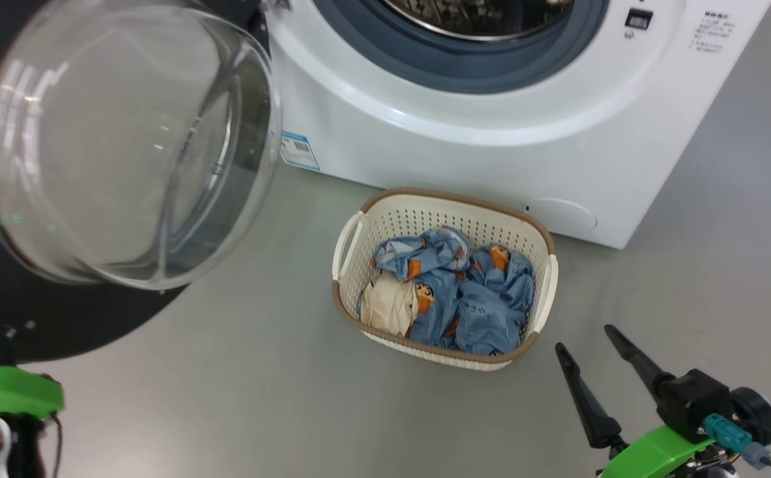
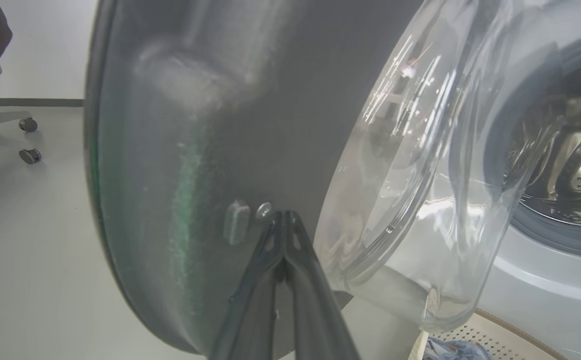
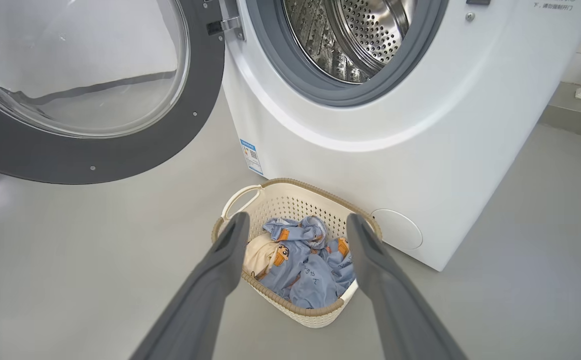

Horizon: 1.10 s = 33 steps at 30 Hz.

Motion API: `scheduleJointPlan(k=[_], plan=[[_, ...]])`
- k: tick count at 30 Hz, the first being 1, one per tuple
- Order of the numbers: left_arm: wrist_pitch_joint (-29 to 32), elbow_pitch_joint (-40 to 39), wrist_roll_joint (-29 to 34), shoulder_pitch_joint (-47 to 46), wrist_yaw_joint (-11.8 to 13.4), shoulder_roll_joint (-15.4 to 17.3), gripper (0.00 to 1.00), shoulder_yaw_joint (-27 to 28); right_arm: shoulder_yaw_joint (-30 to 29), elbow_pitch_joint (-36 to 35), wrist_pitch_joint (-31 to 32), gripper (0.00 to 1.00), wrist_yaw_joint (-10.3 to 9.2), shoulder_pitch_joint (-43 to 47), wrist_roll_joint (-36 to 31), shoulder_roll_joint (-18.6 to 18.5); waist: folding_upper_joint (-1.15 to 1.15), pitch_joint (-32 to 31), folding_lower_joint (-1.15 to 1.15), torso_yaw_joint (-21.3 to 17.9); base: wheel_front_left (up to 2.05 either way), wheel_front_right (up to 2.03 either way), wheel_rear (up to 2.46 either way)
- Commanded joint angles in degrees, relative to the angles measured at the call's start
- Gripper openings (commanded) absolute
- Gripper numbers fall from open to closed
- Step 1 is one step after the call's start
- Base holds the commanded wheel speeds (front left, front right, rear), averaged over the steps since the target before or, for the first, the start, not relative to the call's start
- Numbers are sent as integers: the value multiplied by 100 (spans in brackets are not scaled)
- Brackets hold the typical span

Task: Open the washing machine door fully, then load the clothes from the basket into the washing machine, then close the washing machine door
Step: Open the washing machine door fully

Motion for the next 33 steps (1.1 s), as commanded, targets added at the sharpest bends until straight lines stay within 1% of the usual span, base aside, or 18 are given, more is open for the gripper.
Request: scheduleJointPlan(k=[1,13,18,25,33], plan=[[-74,-43,-69,-289,3,367,0,316,131,-195,19,100,9,-144,-60,-48,0,166,0,-66,0,0,0],[-193,966,-233,-1057,-278,777,0,788,-25,-766,458,100,9,-170,-158,-347,0,736,0,-140,0,0,0],[-214,1298,-205,-1334,-352,856,0,948,-107,-986,620,100,9,-164,-182,-464,0,945,0,-107,0,0,0],[-220,1444,-42,-1533,-436,800,0,1188,-210,-1141,720,100,9,-103,-190,-539,0,1038,0,-25,0,0,0],[-221,1375,257,-1461,-481,604,0,1346,-179,-1112,730,100,9,-58,-177,-506,0,930,0,31,0,0,0]])
